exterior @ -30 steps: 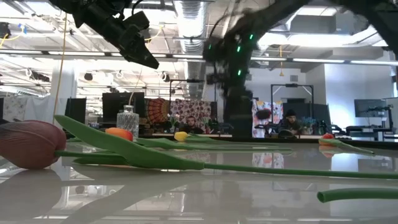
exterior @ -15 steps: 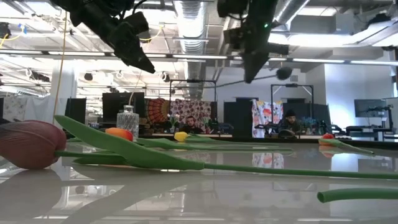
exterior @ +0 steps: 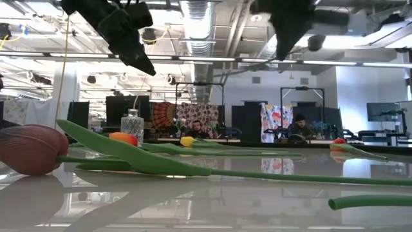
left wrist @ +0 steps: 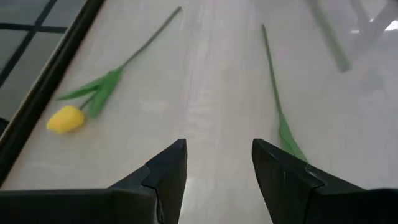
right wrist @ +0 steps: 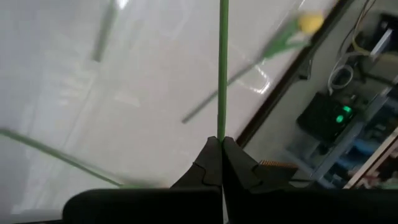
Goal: Sort flowers into vase by color
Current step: Put the right black flower into the pink vase
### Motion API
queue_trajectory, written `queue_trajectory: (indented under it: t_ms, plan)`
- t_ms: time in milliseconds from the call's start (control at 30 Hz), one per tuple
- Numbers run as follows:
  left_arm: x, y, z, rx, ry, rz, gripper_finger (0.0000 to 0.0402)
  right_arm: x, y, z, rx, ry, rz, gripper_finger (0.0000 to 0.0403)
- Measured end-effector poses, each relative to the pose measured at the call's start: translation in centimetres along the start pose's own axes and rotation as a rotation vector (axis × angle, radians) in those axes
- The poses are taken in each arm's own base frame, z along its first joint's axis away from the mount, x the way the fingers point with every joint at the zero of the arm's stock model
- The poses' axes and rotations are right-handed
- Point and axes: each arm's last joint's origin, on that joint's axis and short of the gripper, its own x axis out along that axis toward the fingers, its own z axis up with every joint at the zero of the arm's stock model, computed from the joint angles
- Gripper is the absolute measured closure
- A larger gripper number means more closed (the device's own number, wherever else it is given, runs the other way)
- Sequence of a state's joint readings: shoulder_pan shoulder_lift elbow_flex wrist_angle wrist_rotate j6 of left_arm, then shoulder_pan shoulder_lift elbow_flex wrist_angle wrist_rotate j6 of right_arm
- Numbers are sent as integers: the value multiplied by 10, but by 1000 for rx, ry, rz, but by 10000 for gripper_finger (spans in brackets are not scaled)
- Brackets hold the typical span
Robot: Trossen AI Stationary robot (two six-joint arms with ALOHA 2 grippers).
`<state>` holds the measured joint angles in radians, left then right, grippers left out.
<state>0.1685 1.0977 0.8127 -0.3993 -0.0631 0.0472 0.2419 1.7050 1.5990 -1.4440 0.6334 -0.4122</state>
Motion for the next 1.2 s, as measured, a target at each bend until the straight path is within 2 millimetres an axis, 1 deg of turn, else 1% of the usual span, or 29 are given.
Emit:
queue_trajectory:
  t_ms: [133, 267, 400, 567, 700, 833, 933, 1067, 1200]
  plan:
    - [-3, -24, 0, 17, -4, 72, 230, -24, 31, 11, -39, -65, -4, 384]
    - [-8, -46, -1, 1, -33, 136, 230, -45, 62, 19, -46, -154, 86, 384]
    - [-14, -65, -3, -11, -64, 151, 230, -63, 88, 25, 46, -238, 226, 384]
    - [-20, -81, -3, -26, -107, 113, 230, -85, 115, 25, 208, -267, 336, 384]
    - [-24, -90, 0, -32, -156, 71, 230, -105, 124, 16, 280, -255, 380, 384]
    - [-27, -99, 1, -26, -192, 31, 230, -124, 122, 6, 397, -228, 415, 383]
    - [-30, -103, 1, -18, -206, 10, 230, -135, 121, 1, 485, -246, 485, 383]
    - [-32, -109, 0, 1, -205, -10, 230, -142, 124, -3, 676, -160, 616, 383]
    - [-33, -110, -1, 29, -208, -2, 230, -146, 134, -4, 759, -40, 758, 383]
